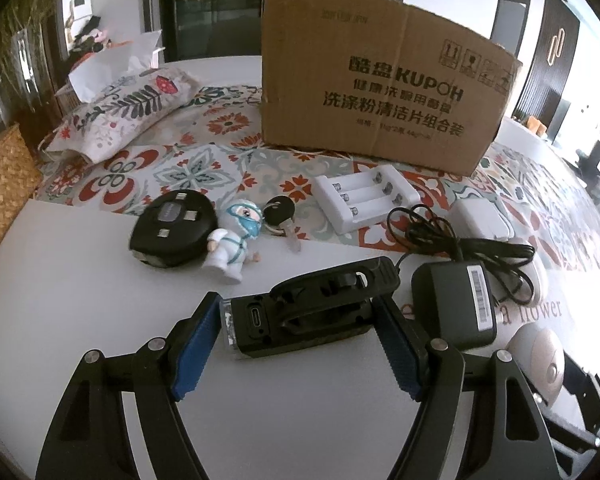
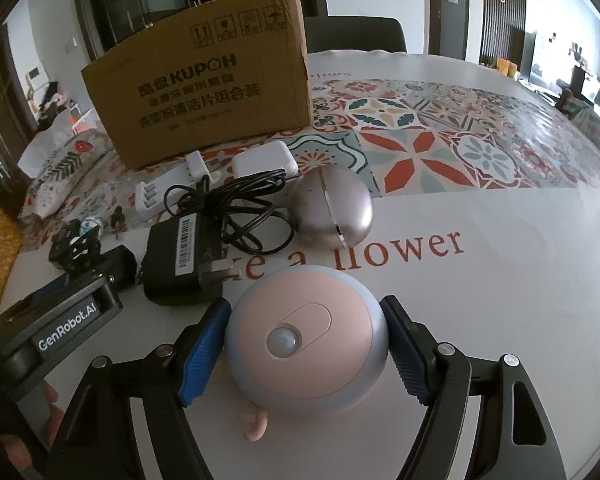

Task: Organize rigid objects
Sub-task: 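Lift both held objects and carry them over the open cardboard box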

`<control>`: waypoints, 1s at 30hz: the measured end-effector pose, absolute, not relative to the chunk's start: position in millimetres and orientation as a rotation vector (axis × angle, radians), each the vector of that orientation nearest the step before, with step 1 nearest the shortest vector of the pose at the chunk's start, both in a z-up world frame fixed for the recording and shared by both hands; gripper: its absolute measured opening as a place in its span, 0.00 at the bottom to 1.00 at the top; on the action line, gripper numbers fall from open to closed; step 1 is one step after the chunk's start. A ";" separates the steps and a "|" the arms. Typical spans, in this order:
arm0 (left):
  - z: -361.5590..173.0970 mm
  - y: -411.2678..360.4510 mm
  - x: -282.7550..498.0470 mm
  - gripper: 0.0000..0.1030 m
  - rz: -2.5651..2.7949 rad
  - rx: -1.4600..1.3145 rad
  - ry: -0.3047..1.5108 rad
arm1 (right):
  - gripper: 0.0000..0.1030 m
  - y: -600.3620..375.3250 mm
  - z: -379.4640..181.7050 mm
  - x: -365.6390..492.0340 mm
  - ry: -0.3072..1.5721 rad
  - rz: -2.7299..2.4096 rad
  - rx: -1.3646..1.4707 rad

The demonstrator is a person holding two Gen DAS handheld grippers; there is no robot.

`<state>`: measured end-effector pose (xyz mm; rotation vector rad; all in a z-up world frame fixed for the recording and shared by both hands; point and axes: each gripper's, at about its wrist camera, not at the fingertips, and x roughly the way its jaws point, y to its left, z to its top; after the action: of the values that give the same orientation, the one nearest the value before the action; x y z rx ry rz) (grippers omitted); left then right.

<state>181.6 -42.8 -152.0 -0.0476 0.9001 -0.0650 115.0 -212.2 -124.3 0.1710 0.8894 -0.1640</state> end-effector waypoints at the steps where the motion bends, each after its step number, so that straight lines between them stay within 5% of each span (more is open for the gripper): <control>1: -149.9 -41.8 179.0 0.73 -0.068 -0.042 0.893 | 0.74 -211.5 -122.7 113.4 0.885 -0.165 0.166; 30: -57.2 -23.5 141.4 0.73 -0.172 0.006 0.689 | 0.74 -188.0 -27.3 87.4 0.654 -0.101 0.070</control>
<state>141.4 -23.5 -57.2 0.0059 0.6887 -0.1724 87.4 -188.0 -27.3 0.0703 0.6541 -0.1015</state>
